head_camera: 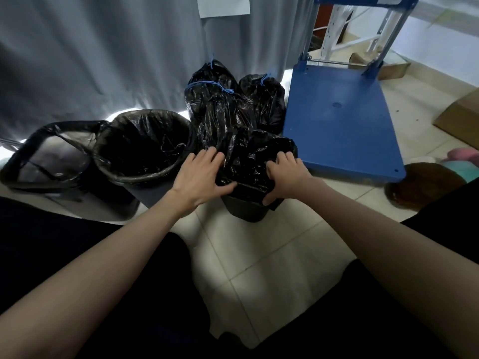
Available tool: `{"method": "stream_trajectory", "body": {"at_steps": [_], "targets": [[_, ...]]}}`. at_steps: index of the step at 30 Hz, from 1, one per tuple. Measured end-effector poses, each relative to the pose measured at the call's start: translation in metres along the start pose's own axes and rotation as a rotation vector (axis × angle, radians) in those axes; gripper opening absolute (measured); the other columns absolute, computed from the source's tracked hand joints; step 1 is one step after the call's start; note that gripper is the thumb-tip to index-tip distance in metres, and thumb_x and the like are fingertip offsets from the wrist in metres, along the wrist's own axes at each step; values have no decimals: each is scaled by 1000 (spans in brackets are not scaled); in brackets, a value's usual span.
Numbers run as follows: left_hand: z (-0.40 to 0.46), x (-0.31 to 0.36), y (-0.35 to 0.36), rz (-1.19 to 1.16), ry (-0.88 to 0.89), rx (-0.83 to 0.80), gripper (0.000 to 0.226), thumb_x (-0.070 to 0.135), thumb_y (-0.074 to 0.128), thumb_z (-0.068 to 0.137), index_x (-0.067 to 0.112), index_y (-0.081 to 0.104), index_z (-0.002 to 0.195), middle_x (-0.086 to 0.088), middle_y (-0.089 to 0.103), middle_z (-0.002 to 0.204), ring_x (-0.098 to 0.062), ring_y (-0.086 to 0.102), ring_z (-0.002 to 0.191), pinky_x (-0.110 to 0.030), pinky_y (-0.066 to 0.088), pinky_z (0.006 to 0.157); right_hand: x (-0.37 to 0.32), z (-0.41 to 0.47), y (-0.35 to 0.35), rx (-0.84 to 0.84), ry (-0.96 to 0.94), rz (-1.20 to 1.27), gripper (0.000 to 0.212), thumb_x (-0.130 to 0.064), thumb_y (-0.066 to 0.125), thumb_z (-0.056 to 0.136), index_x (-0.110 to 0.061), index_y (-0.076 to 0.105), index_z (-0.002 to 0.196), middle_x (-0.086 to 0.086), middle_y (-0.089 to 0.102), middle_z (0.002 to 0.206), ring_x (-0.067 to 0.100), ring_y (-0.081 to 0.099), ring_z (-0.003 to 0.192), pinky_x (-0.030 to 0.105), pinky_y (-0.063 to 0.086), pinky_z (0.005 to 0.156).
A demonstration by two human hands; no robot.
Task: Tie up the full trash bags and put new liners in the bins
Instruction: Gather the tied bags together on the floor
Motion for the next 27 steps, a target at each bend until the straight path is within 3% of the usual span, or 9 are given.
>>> {"method": "stream_trajectory", "body": {"at_steps": [4, 8, 10, 12, 15, 18, 22, 24, 27], "targets": [[-5, -4, 4, -225, -195, -107, 44, 39, 63, 75, 13, 43, 105, -5, 43, 103, -28, 54, 85, -39, 46, 66, 9, -9, -1, 26, 118, 256, 66, -64, 82, 54, -21, 48, 92, 2, 37, 107, 23, 35, 103, 38, 38, 88], [-9, -5, 12, -464, -464, -144, 40, 14, 65, 78, 13, 40, 109, -8, 43, 112, -36, 56, 89, -43, 46, 70, 16, -19, 9, 16, 276, 744, 50, -53, 72, 77, -16, 44, 95, 8, 49, 109, 25, 49, 102, 38, 45, 84], [-9, -6, 17, -538, -551, -143, 42, 13, 68, 77, 13, 39, 107, -10, 48, 113, -37, 56, 95, -41, 43, 75, 20, -24, 16, 20, 407, 928, 30, -36, 56, 93, -11, 43, 103, 14, 58, 109, 31, 59, 101, 40, 48, 80], [-11, -8, 23, -596, -625, -150, 44, 12, 70, 76, 13, 38, 107, -12, 53, 111, -37, 56, 98, -40, 42, 78, 26, -29, 23, -5, 538, 1041, 16, -15, 47, 93, -9, 44, 107, 18, 63, 101, 32, 65, 88, 41, 55, 72], [-14, -10, 31, -709, -802, -155, 42, 12, 69, 78, 12, 40, 107, -14, 57, 106, -38, 57, 99, -37, 41, 77, 29, -39, 37, -142, 636, 1194, 10, 3, 45, 90, -2, 53, 90, 18, 59, 82, 30, 61, 65, 45, 59, 70], [-16, -12, 39, -714, -918, -209, 45, 18, 70, 81, 9, 43, 116, -17, 58, 116, -40, 55, 109, -42, 44, 86, 25, -50, 48, -263, 726, 1319, 8, 3, 53, 94, 3, 49, 87, 20, 53, 75, 32, 59, 60, 51, 58, 73], [-18, -14, 50, -705, -1006, -281, 47, 27, 67, 85, 7, 49, 124, -19, 57, 125, -41, 52, 118, -44, 46, 96, 17, -54, 54, -329, 775, 1496, 18, -9, 55, 98, 5, 46, 104, 30, 61, 92, 36, 60, 65, 50, 54, 80], [-17, -15, 56, -731, -1045, -289, 40, 27, 62, 88, 7, 53, 122, -18, 59, 123, -40, 54, 117, -43, 48, 97, 14, -52, 56, -328, 767, 1541, 16, -6, 57, 96, 7, 47, 98, 33, 62, 103, 36, 61, 66, 48, 55, 81], [-19, -18, 66, -842, -1129, -270, 28, 20, 58, 87, 6, 64, 110, -17, 67, 112, -37, 65, 101, -42, 55, 90, 9, -48, 61, -314, 762, 1591, 10, 6, 57, 91, 12, 56, 100, 29, 64, 95, 33, 62, 66, 43, 59, 72]]}}
Point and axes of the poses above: each hand's wrist, its own z-axis towards the middle knuckle, its own y-axis out of the palm, x = y × z, the point moved 4 cm from there along z, towards the middle knuckle
